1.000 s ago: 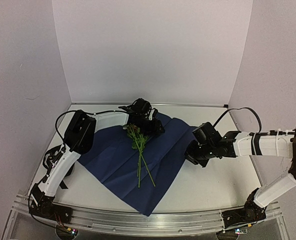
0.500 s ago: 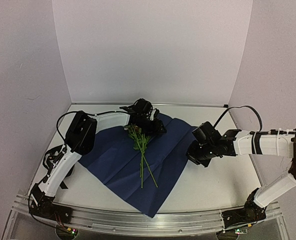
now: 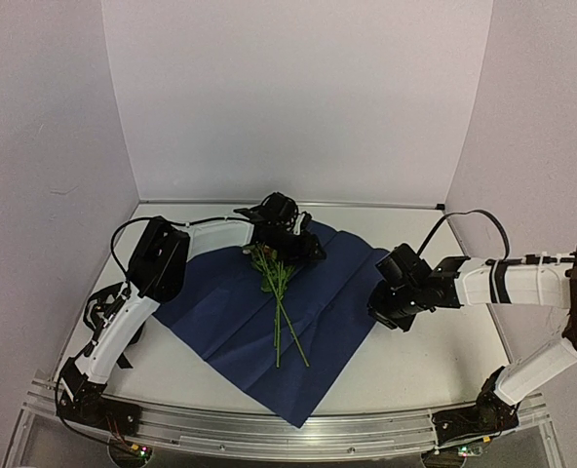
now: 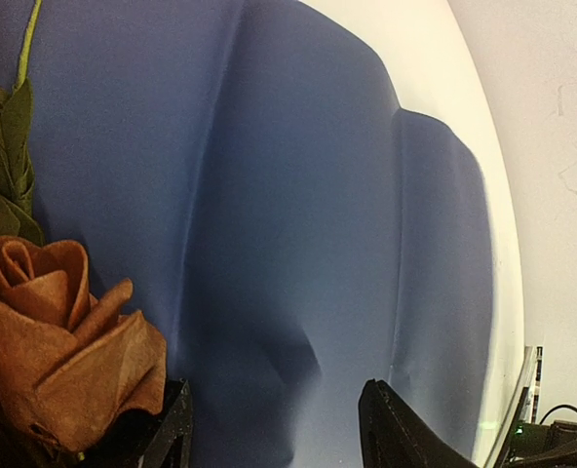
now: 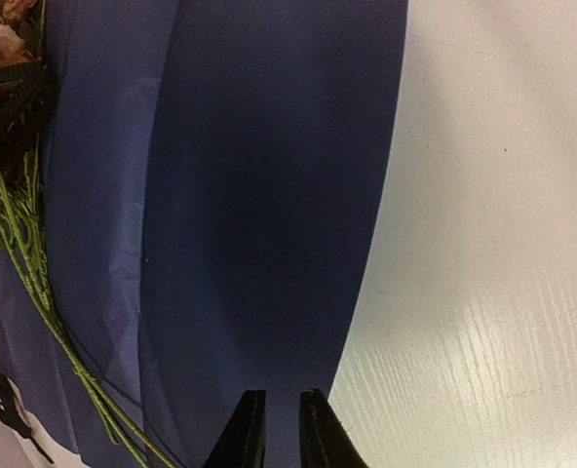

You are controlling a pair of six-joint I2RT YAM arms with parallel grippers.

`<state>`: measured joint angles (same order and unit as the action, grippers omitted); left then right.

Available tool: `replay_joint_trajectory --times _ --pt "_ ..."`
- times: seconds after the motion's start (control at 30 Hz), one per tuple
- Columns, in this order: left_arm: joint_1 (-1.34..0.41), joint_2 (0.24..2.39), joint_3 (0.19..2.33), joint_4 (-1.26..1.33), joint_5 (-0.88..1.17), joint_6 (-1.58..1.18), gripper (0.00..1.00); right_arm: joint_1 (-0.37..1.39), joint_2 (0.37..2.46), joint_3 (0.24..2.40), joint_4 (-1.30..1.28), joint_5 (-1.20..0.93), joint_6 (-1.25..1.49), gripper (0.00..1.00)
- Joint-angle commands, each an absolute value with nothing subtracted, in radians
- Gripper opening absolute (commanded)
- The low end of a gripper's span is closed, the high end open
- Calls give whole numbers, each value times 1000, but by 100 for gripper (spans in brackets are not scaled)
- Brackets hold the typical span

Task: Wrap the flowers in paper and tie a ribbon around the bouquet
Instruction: Adjust the flattened wrapping paper at the center of the board, then adjust the fake flower on the flattened wrapping paper.

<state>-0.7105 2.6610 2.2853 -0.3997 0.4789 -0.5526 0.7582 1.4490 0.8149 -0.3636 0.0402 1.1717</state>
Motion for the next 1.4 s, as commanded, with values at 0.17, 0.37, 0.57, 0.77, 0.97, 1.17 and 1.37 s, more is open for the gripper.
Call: replay_joint_trajectory --times 0.17,0.37,0.57,0.77,0.97,1.17,1.37 --pt "-723 2609 2292 -357 491 -553 68 762 1393 761 -395 86 1133 37" --pt "-717 2527 2281 -334 477 -542 74 775 1372 839 -480 138 1031 52" --pt "-678 2366 2143 -286 443 -541 78 790 1441 1033 -544 141 874 63" --pt "-592 2120 1817 -221 357 -622 78 830 1629 1291 -602 91 741 66" --pt "-504 1897 1474 -221 271 -708 74 865 1836 1567 -650 29 657 62" --pt "-473 1798 1247 -197 263 -728 70 884 2047 1809 -719 10 586 61" --pt "-467 1764 1109 -135 279 -754 67 900 2209 1999 -741 36 541 62"
